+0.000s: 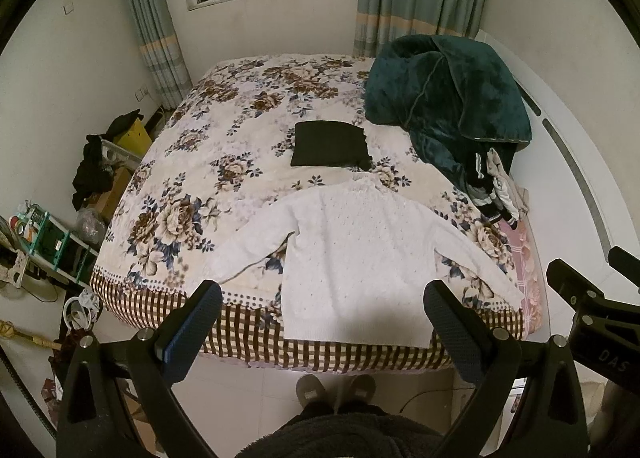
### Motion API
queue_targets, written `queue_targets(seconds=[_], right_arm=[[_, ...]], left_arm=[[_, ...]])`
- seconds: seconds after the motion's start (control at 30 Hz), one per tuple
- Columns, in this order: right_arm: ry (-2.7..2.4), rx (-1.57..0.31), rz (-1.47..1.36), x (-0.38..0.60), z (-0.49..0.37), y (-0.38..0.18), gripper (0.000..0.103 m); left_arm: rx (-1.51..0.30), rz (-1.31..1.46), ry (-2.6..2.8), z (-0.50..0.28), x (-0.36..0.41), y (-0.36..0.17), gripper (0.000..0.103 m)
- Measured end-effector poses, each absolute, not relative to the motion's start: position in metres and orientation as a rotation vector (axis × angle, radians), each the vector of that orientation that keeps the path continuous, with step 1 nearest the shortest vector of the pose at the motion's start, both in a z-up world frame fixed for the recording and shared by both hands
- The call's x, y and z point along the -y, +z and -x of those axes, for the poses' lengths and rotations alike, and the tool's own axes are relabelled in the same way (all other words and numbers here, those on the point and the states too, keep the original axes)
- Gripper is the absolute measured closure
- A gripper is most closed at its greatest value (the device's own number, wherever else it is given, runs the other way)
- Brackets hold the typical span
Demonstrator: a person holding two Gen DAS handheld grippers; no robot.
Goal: Fold small clothes
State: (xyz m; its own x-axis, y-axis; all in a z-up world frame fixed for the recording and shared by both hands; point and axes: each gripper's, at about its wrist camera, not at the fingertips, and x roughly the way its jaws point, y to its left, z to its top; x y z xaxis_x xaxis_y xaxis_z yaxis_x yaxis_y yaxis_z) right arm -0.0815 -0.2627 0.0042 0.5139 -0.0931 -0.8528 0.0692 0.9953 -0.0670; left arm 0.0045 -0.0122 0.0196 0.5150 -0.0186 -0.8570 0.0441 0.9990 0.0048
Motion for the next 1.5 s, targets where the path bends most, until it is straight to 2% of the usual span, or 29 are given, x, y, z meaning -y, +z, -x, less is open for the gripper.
queue_targets(seconds=[1.13, 1.27, 1.37, 1.5], right_arm=[[-0.098, -1.021, 0.027, 0.263, 0.058, 0.025, 0.000], [-0.103, -1.025, 0.026, 0.261, 0.052, 0.025, 0.000], [-0.108, -1.034, 0.011, 0.263, 0.047, 0.016, 0.000], [-0.148, -1.072, -0.066, 0.279, 0.036, -0.041, 0.000]], left_arm=[[-1.020, -0.021, -0.046, -0.010, 0.019, 0.027, 0.000], [-1.026, -0.020, -0.057, -0.029, 0.015, 0.023, 0.000], [-0.997, -0.048, -0.054, -0.047, 0.013, 0.010, 0.000], [-0.966, -0.074, -0.046, -0.082, 0.011, -0.033, 0.000]])
